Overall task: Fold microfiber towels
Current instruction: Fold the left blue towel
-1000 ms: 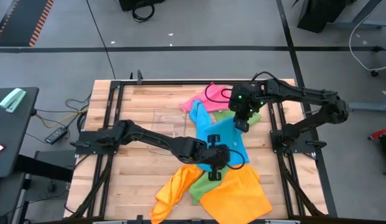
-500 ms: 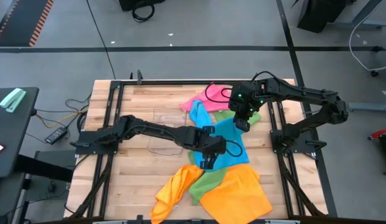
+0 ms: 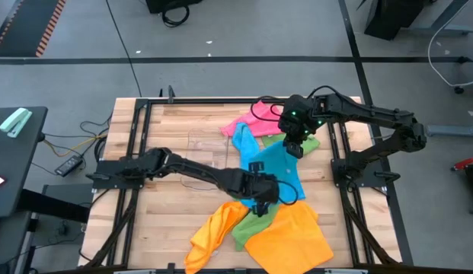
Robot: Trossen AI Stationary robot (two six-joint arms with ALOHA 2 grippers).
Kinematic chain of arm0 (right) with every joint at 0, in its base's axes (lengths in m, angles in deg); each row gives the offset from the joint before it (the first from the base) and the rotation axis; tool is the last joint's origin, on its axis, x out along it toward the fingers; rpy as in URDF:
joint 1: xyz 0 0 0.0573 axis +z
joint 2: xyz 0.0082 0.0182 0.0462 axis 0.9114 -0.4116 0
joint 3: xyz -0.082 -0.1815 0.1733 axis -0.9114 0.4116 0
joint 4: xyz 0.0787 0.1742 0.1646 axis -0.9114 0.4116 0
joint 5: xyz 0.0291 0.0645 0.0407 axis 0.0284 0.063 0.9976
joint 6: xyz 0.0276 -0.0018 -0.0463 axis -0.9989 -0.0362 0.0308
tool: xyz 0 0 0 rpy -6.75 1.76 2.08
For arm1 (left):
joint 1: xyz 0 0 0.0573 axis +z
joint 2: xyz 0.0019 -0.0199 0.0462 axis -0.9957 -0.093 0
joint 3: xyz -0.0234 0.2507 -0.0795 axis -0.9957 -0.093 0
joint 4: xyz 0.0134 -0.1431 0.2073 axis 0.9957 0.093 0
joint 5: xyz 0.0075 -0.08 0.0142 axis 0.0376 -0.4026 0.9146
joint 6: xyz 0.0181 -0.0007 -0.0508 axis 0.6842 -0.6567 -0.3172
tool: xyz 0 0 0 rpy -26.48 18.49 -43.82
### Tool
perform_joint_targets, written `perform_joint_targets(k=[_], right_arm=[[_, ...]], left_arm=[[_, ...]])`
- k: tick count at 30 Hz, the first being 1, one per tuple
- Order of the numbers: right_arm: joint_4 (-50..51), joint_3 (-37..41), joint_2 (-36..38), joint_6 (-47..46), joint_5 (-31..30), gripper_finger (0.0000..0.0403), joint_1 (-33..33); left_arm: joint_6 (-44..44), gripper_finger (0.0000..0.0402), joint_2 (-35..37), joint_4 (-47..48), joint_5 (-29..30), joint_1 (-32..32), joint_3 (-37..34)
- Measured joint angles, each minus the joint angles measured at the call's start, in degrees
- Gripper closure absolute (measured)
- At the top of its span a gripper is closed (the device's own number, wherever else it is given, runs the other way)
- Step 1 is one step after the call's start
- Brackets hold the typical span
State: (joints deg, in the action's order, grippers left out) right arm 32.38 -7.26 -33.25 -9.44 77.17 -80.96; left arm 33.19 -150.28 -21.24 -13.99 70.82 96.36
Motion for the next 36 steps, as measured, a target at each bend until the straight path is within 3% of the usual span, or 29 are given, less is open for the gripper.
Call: perform_joint_targets(k=[6, 11, 36], right_arm=[[-0.1, 0.0, 0.0, -1.5, 0.5, 0.0391, 0.0], [0.0, 0.0, 0.0, -2.2, 0.6, 0.0391, 0.0], [0.2, 0.0, 0.0, -3.9, 3.0, 0.0391, 0.1]], left_arm=[[-1.1, 0.0173, -2.2, -1.1, 7.3, -0.7, 0.1], [-3.6, 0.0165, -3.5, -1.4, 8.5, -0.7, 0.0], [-7.3, 0.0244, -7.1, -2.7, 10.1, 0.8, 0.0]])
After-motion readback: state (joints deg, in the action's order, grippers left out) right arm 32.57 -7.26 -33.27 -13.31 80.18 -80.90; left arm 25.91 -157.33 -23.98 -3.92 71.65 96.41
